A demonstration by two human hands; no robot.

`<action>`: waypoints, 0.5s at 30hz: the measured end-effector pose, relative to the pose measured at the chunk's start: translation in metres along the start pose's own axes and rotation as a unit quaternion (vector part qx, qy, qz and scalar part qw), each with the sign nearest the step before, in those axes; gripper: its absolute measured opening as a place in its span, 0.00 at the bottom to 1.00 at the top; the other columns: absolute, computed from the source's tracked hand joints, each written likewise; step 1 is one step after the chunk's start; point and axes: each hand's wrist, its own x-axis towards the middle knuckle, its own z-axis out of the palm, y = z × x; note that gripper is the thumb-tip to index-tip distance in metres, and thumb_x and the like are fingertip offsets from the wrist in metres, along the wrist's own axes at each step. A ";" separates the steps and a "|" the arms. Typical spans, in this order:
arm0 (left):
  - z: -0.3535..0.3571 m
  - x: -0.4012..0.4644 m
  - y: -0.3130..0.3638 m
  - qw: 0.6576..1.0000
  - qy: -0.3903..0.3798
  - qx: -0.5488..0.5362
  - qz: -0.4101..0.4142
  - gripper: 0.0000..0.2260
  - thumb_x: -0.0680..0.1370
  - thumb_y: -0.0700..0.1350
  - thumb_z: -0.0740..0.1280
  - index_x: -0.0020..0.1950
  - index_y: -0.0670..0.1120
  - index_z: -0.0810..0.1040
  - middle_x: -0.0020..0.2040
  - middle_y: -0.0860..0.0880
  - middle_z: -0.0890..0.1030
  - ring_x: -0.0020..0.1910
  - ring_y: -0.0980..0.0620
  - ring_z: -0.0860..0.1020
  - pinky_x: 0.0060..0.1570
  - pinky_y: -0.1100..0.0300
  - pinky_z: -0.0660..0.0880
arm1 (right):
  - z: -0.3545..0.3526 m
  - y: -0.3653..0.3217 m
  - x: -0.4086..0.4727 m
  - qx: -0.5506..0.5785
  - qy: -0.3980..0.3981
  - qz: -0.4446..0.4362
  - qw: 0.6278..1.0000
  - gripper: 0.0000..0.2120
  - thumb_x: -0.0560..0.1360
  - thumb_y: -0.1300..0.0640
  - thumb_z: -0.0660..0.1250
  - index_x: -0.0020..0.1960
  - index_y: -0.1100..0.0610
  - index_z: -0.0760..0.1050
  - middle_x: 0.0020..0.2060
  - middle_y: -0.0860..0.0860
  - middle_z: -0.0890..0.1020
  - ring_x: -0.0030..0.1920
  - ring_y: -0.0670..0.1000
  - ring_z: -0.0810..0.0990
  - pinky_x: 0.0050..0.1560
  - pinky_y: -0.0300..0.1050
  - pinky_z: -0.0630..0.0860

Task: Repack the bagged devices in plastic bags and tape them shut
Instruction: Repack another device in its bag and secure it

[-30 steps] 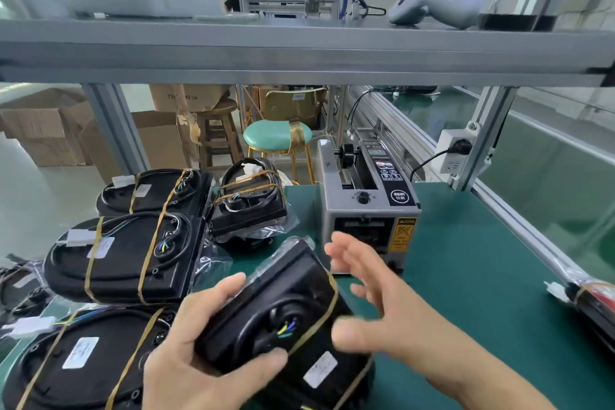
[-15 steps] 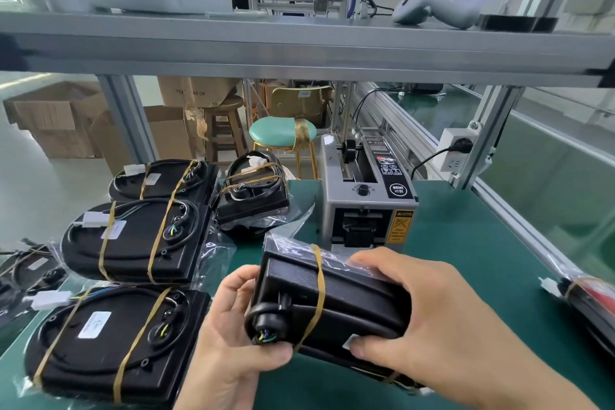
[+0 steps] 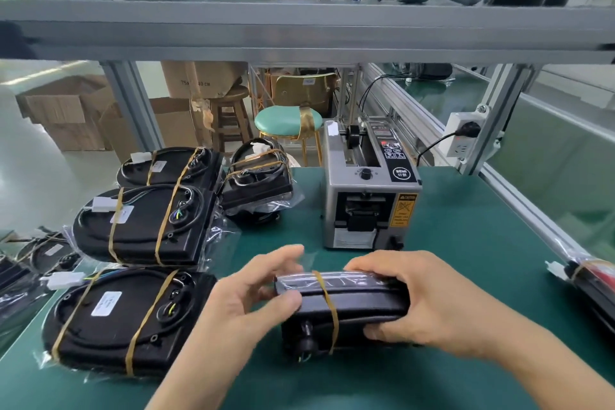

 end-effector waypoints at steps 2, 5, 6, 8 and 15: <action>0.002 0.005 0.005 0.998 0.003 0.058 -0.006 0.14 0.62 0.49 0.75 0.46 0.52 0.85 0.47 0.50 0.83 0.46 0.47 0.79 0.50 0.59 0.74 | 0.003 0.007 0.003 -0.001 -0.013 -0.002 1.000 0.22 0.64 0.55 0.75 0.55 0.41 0.75 0.46 0.38 0.80 0.45 0.42 0.79 0.43 0.34 0.74; 0.002 0.013 0.006 0.998 0.035 0.018 -0.040 0.09 0.59 0.40 0.79 0.37 0.43 0.85 0.38 0.46 0.83 0.39 0.52 0.79 0.42 0.66 0.74 | 0.005 0.015 0.006 0.026 -0.026 0.000 0.999 0.23 0.64 0.57 0.75 0.56 0.41 0.76 0.47 0.40 0.81 0.46 0.43 0.80 0.43 0.33 0.73; 0.003 0.015 0.006 0.998 0.044 0.002 -0.052 0.08 0.59 0.39 0.78 0.35 0.41 0.84 0.37 0.45 0.83 0.37 0.53 0.79 0.40 0.68 0.73 | 0.006 0.017 0.006 0.031 -0.029 0.002 0.999 0.24 0.64 0.57 0.75 0.56 0.41 0.76 0.47 0.41 0.81 0.46 0.43 0.80 0.43 0.32 0.73; 0.007 0.020 0.008 0.996 0.052 -0.003 -0.078 0.02 0.64 0.35 0.75 0.33 0.40 0.84 0.34 0.45 0.83 0.34 0.55 0.79 0.37 0.70 0.73 | 0.007 0.020 0.007 0.035 -0.035 0.007 0.999 0.24 0.63 0.57 0.76 0.56 0.41 0.76 0.47 0.41 0.81 0.46 0.44 0.80 0.44 0.37 0.75; 0.000 0.037 0.007 0.968 0.036 -0.101 -0.226 0.04 0.58 0.42 0.73 0.31 0.43 0.84 0.33 0.45 0.82 0.26 0.54 0.75 0.27 0.66 0.73 | 0.006 0.021 0.011 0.041 -0.064 -0.018 0.997 0.23 0.63 0.59 0.77 0.55 0.46 0.77 0.46 0.45 0.81 0.45 0.45 0.79 0.45 0.38 0.75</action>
